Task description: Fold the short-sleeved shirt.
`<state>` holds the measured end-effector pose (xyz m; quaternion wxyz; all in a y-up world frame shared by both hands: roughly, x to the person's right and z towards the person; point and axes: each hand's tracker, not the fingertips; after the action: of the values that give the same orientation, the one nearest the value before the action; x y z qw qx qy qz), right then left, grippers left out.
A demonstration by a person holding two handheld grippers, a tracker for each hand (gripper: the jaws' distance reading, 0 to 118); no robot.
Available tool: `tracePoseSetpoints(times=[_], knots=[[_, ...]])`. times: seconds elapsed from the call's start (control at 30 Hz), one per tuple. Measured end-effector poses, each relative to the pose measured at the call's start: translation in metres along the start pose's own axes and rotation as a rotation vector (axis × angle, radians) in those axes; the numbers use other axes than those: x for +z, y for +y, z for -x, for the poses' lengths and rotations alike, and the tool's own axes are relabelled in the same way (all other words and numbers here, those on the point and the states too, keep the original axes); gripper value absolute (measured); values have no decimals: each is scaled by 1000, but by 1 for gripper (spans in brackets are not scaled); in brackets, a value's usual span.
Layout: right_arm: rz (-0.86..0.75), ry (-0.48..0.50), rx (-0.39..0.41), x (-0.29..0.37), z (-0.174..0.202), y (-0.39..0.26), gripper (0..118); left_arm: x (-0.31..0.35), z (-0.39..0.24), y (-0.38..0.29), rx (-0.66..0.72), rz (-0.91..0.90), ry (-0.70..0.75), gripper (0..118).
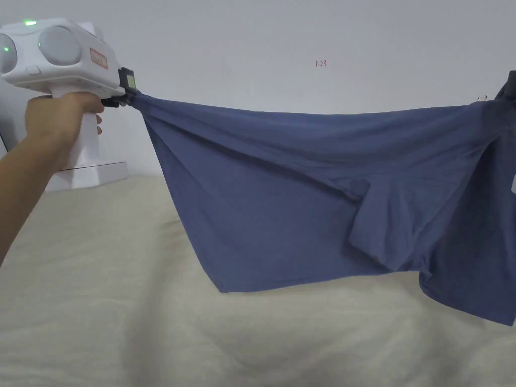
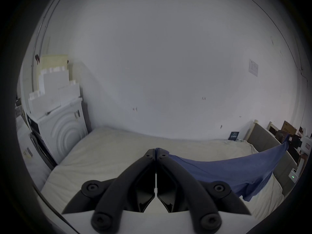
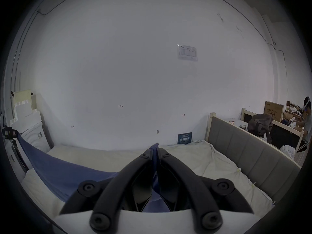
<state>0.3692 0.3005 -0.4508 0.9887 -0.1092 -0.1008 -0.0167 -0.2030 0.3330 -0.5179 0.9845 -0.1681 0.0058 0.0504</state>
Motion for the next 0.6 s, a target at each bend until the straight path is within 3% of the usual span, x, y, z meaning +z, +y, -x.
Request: tracePoseSetpoints(times=[0.23,0.6], knots=[[43,7,17,-33,-12,-35,2,-15,7,-30,-20,29,-4,0],[294,57,-4,3,-14,-189,2,-15,43,-208,27,287,-52,0]])
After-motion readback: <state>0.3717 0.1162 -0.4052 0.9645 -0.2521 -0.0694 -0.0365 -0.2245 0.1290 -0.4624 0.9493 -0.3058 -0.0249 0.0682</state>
